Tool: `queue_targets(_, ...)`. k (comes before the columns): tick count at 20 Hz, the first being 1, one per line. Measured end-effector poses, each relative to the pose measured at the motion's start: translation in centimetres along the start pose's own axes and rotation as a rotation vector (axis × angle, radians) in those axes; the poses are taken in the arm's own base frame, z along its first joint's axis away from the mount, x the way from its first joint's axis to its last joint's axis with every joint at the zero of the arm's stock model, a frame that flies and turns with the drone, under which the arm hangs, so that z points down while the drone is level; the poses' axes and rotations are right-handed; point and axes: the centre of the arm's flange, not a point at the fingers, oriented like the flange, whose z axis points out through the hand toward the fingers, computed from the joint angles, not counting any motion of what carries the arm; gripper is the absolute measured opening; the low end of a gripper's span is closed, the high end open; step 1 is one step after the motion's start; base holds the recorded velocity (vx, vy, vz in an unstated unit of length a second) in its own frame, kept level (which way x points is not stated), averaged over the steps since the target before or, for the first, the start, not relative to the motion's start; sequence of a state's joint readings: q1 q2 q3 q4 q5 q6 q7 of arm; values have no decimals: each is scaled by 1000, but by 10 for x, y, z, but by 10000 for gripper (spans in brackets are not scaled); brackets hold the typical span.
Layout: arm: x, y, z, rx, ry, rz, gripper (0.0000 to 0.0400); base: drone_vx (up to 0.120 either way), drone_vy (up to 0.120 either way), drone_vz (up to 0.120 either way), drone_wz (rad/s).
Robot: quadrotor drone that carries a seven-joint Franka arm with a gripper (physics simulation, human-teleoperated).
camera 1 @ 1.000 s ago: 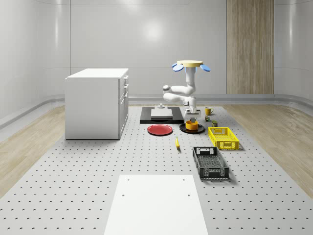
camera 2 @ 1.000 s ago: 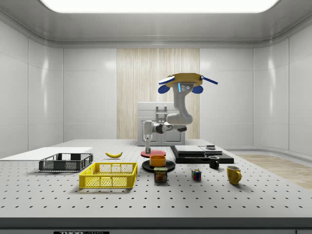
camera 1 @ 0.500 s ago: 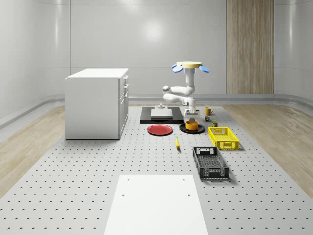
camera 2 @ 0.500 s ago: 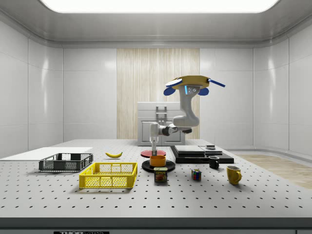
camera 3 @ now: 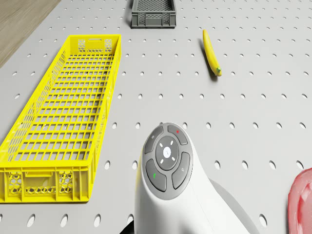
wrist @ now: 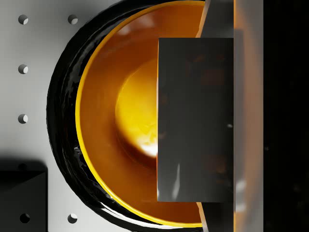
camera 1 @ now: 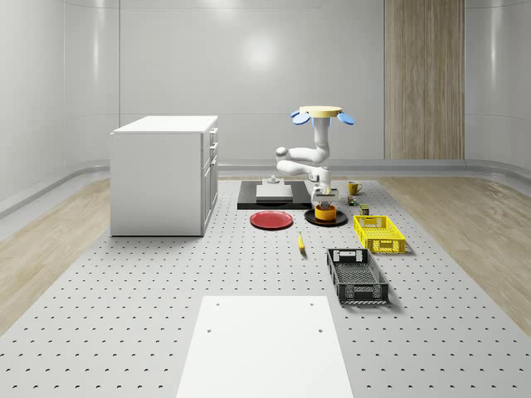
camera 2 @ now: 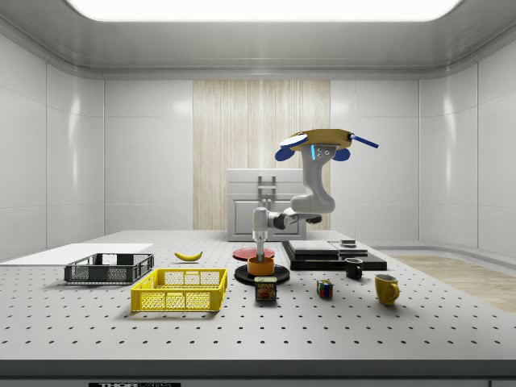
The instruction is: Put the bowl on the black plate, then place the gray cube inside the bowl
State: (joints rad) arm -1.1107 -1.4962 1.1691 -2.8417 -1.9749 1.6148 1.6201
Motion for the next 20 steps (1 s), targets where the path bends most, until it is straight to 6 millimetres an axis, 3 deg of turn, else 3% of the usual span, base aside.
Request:
queue_targets(10,-5,-5,26,0,0,0,251,0,0,0,0)
queue_targets(15,-5,-5,28,0,0,0,350,0,0,0,0)
queue_targets(20,-5,-6,12,0,0,1,386,0,0,0,0)
